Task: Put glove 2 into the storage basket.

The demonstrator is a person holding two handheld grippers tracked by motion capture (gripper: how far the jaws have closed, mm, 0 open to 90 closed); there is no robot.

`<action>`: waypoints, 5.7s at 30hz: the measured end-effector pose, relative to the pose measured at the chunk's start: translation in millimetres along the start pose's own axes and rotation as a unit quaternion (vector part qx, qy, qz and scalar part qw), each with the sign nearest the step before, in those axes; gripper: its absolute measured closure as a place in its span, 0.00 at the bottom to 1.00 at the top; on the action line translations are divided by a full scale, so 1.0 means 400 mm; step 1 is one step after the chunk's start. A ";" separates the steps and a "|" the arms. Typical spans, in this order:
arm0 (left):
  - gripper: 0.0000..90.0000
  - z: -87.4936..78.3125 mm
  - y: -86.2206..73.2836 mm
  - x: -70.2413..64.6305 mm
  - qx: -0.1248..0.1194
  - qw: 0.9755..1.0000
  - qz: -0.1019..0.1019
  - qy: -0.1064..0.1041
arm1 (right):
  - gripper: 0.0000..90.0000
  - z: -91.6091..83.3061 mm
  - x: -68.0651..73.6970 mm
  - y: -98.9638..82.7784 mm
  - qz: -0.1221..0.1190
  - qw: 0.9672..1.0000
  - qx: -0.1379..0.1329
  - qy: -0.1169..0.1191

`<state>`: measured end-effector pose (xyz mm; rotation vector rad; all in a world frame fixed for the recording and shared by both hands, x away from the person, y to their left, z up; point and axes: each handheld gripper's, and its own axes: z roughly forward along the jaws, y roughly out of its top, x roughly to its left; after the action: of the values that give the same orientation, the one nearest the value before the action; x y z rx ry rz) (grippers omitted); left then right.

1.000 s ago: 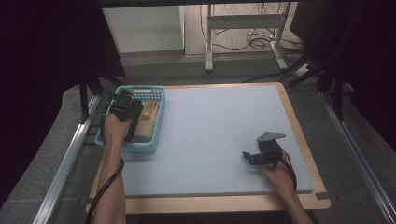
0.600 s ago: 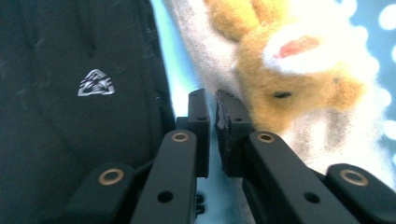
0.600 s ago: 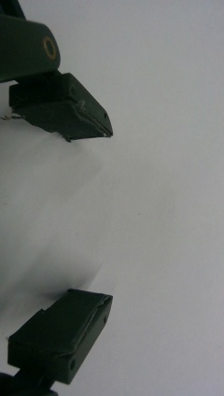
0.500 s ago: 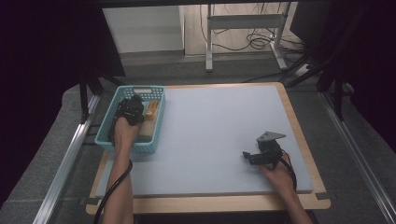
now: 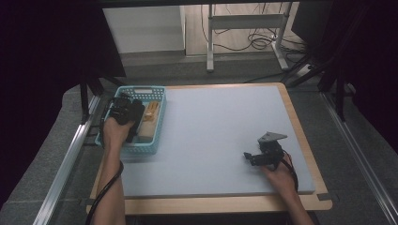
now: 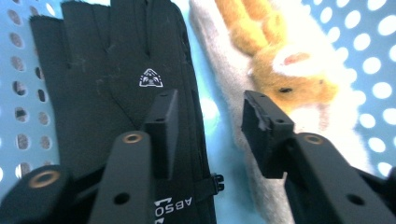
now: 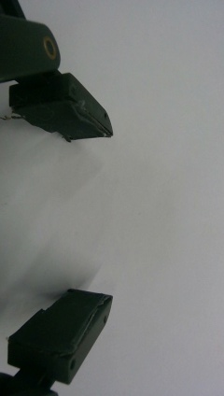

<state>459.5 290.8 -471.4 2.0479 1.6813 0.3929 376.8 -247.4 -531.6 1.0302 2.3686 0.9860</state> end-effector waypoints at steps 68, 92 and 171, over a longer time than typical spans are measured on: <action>0.02 -0.171 -0.113 -0.105 -0.131 0.985 0.060 -0.090 | 0.18 0.000 0.000 0.000 0.000 1.000 0.001 0.000; 0.02 -0.170 -0.132 -0.235 -0.155 0.972 0.117 -0.129 | 0.18 0.000 0.000 0.000 -0.001 1.000 0.000 -0.001; 0.00 0.039 -0.329 -0.509 -0.110 0.947 0.230 -0.194 | 0.18 0.000 0.001 0.001 -0.001 1.000 0.000 -0.002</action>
<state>312.7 109.2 -538.7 2.1599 0.8853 0.2813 376.8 -247.1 -531.4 1.0298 2.3661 0.9832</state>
